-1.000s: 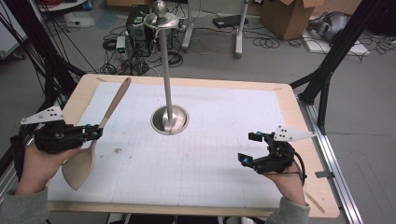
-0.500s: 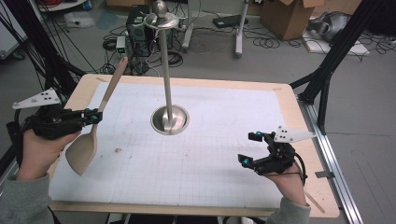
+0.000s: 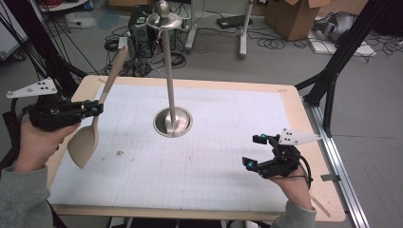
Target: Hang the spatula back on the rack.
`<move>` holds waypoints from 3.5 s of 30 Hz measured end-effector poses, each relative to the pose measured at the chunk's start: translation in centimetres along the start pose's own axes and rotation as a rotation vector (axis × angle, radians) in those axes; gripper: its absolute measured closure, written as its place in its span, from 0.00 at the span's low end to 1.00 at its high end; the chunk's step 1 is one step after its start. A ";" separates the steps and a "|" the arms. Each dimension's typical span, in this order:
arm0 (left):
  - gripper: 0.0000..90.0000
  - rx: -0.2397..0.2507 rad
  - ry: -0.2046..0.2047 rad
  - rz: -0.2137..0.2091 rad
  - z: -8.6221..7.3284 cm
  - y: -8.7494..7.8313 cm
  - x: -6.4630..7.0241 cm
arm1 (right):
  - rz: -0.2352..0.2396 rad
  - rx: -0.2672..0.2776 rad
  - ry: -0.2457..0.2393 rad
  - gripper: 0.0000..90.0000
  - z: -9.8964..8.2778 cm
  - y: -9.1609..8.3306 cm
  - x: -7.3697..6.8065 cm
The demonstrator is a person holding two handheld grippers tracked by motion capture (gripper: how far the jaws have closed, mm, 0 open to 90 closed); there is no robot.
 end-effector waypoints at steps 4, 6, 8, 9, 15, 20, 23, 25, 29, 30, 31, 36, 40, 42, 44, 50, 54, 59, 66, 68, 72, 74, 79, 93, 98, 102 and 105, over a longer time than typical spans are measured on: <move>0.87 0.015 -0.005 0.011 0.9 -0.1 -0.6 | -0.003 0.001 0.001 0.07 0.0 0.0 0.1; 0.87 0.009 0.006 0.013 1.2 -0.1 -0.7 | -0.003 -0.003 0.000 0.07 0.0 0.0 0.1; 0.87 0.013 0.001 0.013 1.6 -0.1 -0.8 | -0.001 -0.006 0.002 0.07 -0.1 0.1 0.0; 0.87 0.015 0.008 0.009 1.7 -0.2 -0.8 | -0.001 -0.006 0.001 0.07 0.0 0.1 0.0; 0.87 0.046 -0.003 -0.012 2.8 -0.3 -0.8 | -0.003 -0.006 0.000 0.07 -0.1 0.1 0.1; 0.87 0.050 0.003 -0.034 3.8 0.3 -0.4 | -0.005 -0.020 -0.005 0.07 -0.1 0.4 0.1; 0.87 0.053 0.009 -0.029 4.3 0.6 -0.3 | -0.005 -0.013 0.001 0.07 -0.1 0.2 0.2; 0.87 0.056 0.006 -0.027 4.7 0.6 -0.4 | -0.002 -0.011 0.006 0.07 -0.1 0.0 0.1; 0.87 0.056 0.009 -0.038 5.0 0.9 -0.2 | -0.005 -0.005 0.002 0.07 -0.1 -0.2 0.2; 0.87 0.051 0.011 -0.037 5.0 1.0 -0.1 | -0.006 -0.005 0.006 0.07 -0.2 -0.2 0.2; 0.87 0.049 0.010 -0.037 5.0 1.1 -0.1 | -0.006 -0.003 0.009 0.07 -0.2 -0.2 0.2; 0.87 0.039 0.002 -0.038 4.9 1.6 -0.2 | -0.005 -0.003 0.002 0.07 -0.1 -0.2 0.2; 0.87 0.035 -0.004 -0.051 5.0 1.8 -0.2 | -0.006 -0.011 0.011 0.07 -0.2 -0.1 0.2; 0.87 0.038 -0.010 -0.061 5.0 1.9 -0.3 | -0.017 -0.021 0.004 0.07 -0.3 0.0 0.3; 0.87 0.044 -0.022 -0.059 5.0 2.0 -0.4 | -0.013 -0.027 0.005 0.07 -0.3 0.0 0.3; 0.87 0.049 -0.037 -0.076 4.7 2.4 -0.5 | -0.015 -0.020 0.008 0.07 -0.3 -0.1 0.3; 0.87 0.050 -0.021 -0.054 4.7 2.7 -0.3 | -0.019 -0.021 0.009 0.07 -0.4 -0.2 0.4; 0.87 0.046 -0.025 -0.066 4.8 3.1 -0.1 | -0.016 -0.025 0.009 0.07 -0.4 -0.1 0.4; 0.87 0.049 -0.036 -0.083 4.8 4.0 0.0 | -0.019 -0.019 0.012 0.07 -0.4 -0.3 0.4; 0.87 0.040 -0.035 -0.089 4.7 4.4 0.1 | -0.021 -0.018 0.010 0.07 -0.4 -0.3 0.5; 0.87 0.030 -0.034 -0.098 4.6 4.8 0.1 | -0.023 -0.015 0.010 0.07 -0.4 -0.4 0.5; 0.87 0.030 -0.033 -0.097 4.6 5.1 0.2 | -0.023 -0.015 0.012 0.07 -0.4 -0.4 0.5; 0.87 0.013 -0.028 -0.108 4.5 5.9 0.1 | -0.021 -0.019 0.012 0.07 -0.4 -0.4 0.5; 0.86 -0.006 -0.008 -0.104 4.4 8.4 0.0 | -0.014 -0.005 0.008 0.07 -0.3 -0.5 0.4; 0.86 -0.005 -0.003 -0.102 4.4 9.4 0.2 | -0.016 -0.011 0.009 0.07 -0.3 -0.5 0.3; 0.85 0.009 0.006 -0.087 4.5 10.0 0.1 | -0.017 -0.007 0.017 0.07 -0.4 -0.7 0.4; 0.84 0.032 0.007 -0.079 4.7 10.1 0.1 | -0.019 -0.002 0.013 0.07 -0.4 -0.8 0.5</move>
Point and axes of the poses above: each handheld gripper's, and its own axes: y roughly forward along the jaws, z roughly out of its top, x roughly to its right, the point moved 5 cm from there along y, roughly forward along the jaws, and after that the axes turned 4 degrees about -x, right-handed, at the moved point
